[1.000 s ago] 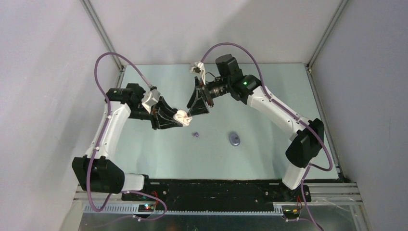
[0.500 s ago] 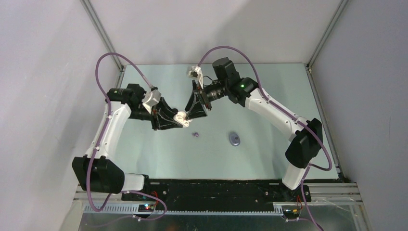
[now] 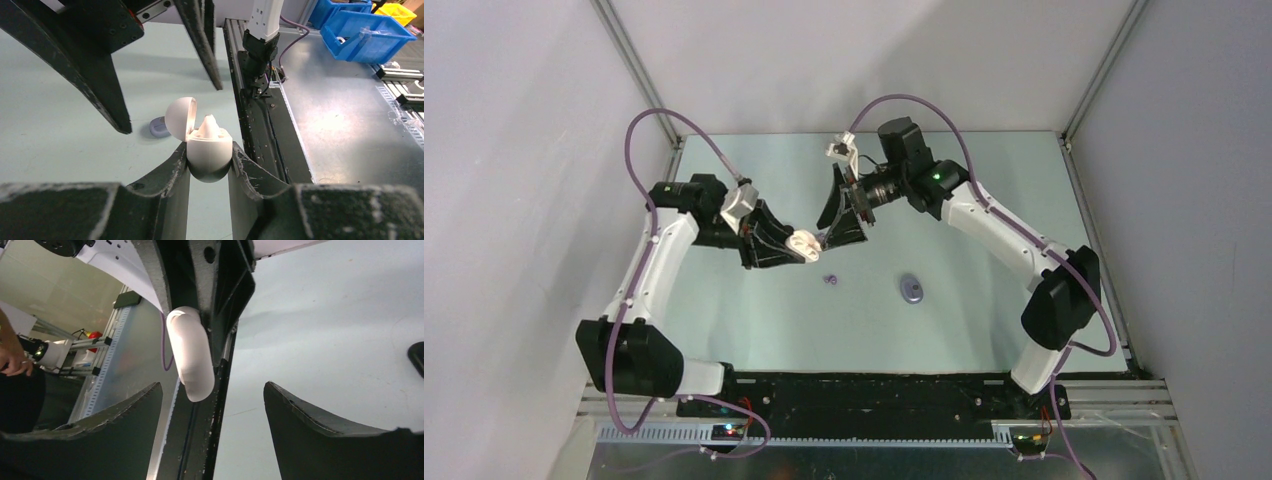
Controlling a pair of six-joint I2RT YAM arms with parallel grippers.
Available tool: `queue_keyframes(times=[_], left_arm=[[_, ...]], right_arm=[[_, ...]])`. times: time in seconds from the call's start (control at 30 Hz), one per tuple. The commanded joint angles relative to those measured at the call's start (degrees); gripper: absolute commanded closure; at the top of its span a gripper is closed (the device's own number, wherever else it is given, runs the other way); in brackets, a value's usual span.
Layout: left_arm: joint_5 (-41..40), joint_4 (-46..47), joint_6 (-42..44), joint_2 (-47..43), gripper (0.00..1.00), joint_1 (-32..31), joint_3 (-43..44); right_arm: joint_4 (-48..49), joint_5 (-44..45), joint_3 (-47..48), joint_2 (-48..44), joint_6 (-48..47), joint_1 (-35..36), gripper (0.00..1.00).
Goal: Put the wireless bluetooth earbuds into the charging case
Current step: Close the charging case, then place the charging case with the earbuds at the center of the board.
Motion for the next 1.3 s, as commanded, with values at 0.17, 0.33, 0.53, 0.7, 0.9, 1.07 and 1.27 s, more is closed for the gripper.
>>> queue_keyframes(times=[0.17,0.33,0.53,0.7,0.9,1.07,1.27], left_arm=[[3.2,-2.6,1.5,2.8,1.0,-0.4,1.9],[3.1,-2.6,-1.2,6.0,1.0,-0.2,3.1],[3.2,-2.6,-2.2,9.3,1.0,-0.1,4.4],[3.1,-2.6,-2.3,11.3,1.0,0.0,4.1],[3.0,-2.6,-1.0,13.9,1.0,0.0,-0.2],[-1.7,2.5,-7.0,16.3,1.0,1.3,-7.7],[-17.1,39.2,-60.1,14.4,1.0,4.4,-16.4]], right_arm=[[1.6,-2.5,2.8,-0.6,0.8,1.8,0.2],[-4.7,4.0,3.7,-3.5,-5.5,3.5,0.18],[-5.5,9.9,-0.8,-9.2,-6.5,3.2,0.18],[-7.2,12.4,-2.1,-11.9,-8.0,2.0,0.18],[-8.3,21.0,-6.8,-14.6,-11.2,-0.5,0.18],[-8.7,22.9,-8.5,-14.8,-11.6,-4.3,0.19],[-7.7,22.6,-10.3,-14.9,-11.3,-6.3,0.19]])
